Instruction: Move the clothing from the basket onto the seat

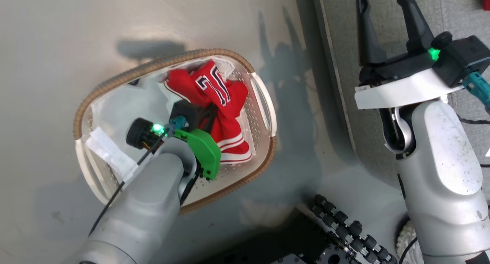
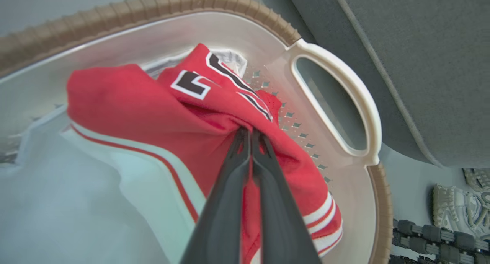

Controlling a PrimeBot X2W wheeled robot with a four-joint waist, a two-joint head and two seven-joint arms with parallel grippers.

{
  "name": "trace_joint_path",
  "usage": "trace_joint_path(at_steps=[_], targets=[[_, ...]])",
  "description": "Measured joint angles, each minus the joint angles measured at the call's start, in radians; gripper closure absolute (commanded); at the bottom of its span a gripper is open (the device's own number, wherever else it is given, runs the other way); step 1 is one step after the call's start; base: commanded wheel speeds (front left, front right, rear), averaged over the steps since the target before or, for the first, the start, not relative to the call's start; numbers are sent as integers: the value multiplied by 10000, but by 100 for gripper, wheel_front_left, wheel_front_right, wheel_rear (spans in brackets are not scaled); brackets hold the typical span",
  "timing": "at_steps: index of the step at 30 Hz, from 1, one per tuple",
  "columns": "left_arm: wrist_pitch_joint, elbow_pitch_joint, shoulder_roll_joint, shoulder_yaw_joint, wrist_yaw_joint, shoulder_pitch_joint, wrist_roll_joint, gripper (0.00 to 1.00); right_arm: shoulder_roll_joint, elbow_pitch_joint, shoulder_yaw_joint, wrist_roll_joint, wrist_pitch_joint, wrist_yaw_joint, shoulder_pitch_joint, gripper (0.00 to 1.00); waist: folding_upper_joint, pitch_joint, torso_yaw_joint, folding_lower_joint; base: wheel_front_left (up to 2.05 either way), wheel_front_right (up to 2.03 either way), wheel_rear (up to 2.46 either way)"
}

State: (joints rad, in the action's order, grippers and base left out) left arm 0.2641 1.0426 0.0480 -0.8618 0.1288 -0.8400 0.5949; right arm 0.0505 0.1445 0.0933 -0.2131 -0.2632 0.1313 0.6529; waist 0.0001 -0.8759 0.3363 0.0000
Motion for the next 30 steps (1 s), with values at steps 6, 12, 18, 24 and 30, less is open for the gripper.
trace_joint_path(at_steps=[6, 12, 18, 24, 30], targets=[[0, -564, 15, -366, 0, 568, 380, 100, -10, 343, -134, 307, 0, 0, -309, 0, 0, 818, -228, 0, 0, 0, 0], [0, -1252, 23, -184, 0, 1337, 562, 100, -13, 658, -226, 606, 2, 0, -767, 0, 0, 1847, -541, 0, 0, 0, 0], [0, -2238, 27, 341, 0, 2183, 397, 100, 77, 938, -430, 803, 0, 0, -1469, 0, 0, 2959, -939, -1, 0, 0, 0], [-2, -3333, 46, 1106, 0, 3151, -15, 100, 188, 1170, -556, 825, 0, 0, -2330, 0, 0, 4174, -1426, -1, 0, 0, 0], [-2, -4437, 102, 1914, 0, 3759, -500, 100, 199, 1304, -571, 826, 0, 0, -3038, 0, 0, 5334, -1879, -1, 0, 0, 0]])
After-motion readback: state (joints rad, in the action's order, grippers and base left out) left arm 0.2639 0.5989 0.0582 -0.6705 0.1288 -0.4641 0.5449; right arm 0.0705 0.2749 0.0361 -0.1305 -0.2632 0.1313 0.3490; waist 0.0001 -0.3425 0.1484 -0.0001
